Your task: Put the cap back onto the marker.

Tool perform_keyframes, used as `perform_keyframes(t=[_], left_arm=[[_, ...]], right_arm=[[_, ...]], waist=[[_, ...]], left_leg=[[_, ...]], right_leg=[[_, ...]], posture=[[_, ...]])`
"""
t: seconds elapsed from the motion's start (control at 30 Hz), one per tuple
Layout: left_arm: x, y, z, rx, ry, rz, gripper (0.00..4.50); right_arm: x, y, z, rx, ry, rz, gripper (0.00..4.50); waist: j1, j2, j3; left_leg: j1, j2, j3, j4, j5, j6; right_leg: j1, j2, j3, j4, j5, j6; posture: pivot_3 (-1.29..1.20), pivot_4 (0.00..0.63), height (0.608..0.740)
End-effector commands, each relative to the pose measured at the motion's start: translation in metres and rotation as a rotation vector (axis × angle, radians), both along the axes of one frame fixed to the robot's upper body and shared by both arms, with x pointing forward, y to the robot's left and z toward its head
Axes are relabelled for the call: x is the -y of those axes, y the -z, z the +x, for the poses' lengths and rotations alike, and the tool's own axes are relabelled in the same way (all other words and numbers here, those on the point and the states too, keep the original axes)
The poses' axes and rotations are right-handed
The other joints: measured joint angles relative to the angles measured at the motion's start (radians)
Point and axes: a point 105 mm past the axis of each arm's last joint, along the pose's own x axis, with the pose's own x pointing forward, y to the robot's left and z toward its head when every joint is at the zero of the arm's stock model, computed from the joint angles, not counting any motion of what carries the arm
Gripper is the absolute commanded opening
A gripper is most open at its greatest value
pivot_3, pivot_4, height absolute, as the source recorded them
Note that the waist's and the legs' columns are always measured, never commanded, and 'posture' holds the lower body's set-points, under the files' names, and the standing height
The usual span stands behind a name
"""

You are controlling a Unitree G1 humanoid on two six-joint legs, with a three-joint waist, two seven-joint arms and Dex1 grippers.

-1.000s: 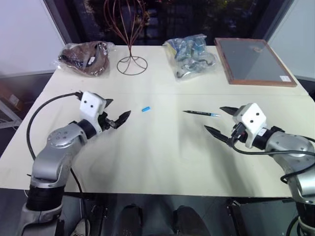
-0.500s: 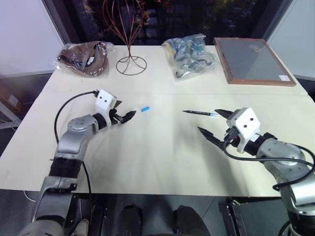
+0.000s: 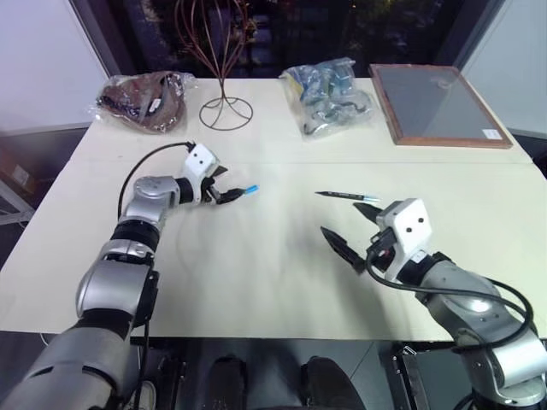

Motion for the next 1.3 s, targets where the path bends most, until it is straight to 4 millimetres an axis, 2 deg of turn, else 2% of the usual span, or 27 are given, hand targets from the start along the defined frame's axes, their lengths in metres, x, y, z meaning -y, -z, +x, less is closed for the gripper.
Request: perform_keyframes(t=[0.03, 0.37, 0.63, 1.17, 1.27, 1.3], left_arm=[[0.006, -0.010, 0.000, 0.032, 0.048, 0.007, 4.29], [0.011, 0.002, 0.001, 0.029, 0.043, 0.056, 4.29], [0.013, -0.002, 0.009, 0.078, -0.020, 0.075, 4.29], [0.024, 0.002, 0.011, 0.076, -0.011, 0.121, 4.29], [0.024, 0.003, 0.011, 0.074, -0.018, 0.119, 3.43], [0.024, 0.004, 0.011, 0.073, -0.017, 0.120, 2.90]], right_arm=[[-0.006, -0.003, 0.000, 0.017, -0.011, 0.003, 4.19], [-0.010, -0.004, 0.004, 0.039, 0.008, -0.005, 4.19], [-0.010, -0.005, 0.005, 0.054, 0.030, -0.006, 4.19], [-0.006, -0.004, 0.001, 0.066, 0.090, 0.000, 4.19], [-0.005, -0.004, 0.001, 0.068, 0.097, 0.000, 4.24], [-0.005, -0.004, 0.001, 0.068, 0.098, 0.000, 4.24]], waist=[[0.000, 0.000, 0.000], [0.000, 0.000, 0.000], [0.002, 0.000, 0.000], [0.001, 0.000, 0.000], [0.000, 0.000, 0.000], [0.000, 0.000, 0.000]], left_leg=[[0.000, 0.000, 0.000, 0.000, 0.000, 0.000], [0.000, 0.000, 0.000, 0.000, 0.000, 0.000], [0.000, 0.000, 0.000, 0.001, 0.000, 0.000], [0.000, -0.001, 0.000, 0.001, 0.000, 0.000], [0.000, -0.001, 0.000, 0.001, 0.000, 0.000], [0.000, -0.001, 0.000, 0.001, 0.000, 0.000]], right_leg=[[0.000, 0.000, 0.000, 0.000, 0.000, 0.000], [0.000, -0.001, 0.000, 0.000, 0.000, 0.000], [0.000, -0.001, 0.000, 0.001, 0.000, 0.000], [-0.001, -0.001, 0.000, 0.002, 0.000, 0.000], [-0.001, -0.001, 0.000, 0.003, 0.000, 0.000], [-0.001, -0.001, 0.000, 0.003, 0.000, 0.000]], posture=[[0.00, 0.150, 0.740], [0.00, 0.150, 0.740], [0.00, 0.150, 0.740], [0.00, 0.150, 0.740], [0.00, 0.150, 0.740], [0.00, 0.150, 0.740]])
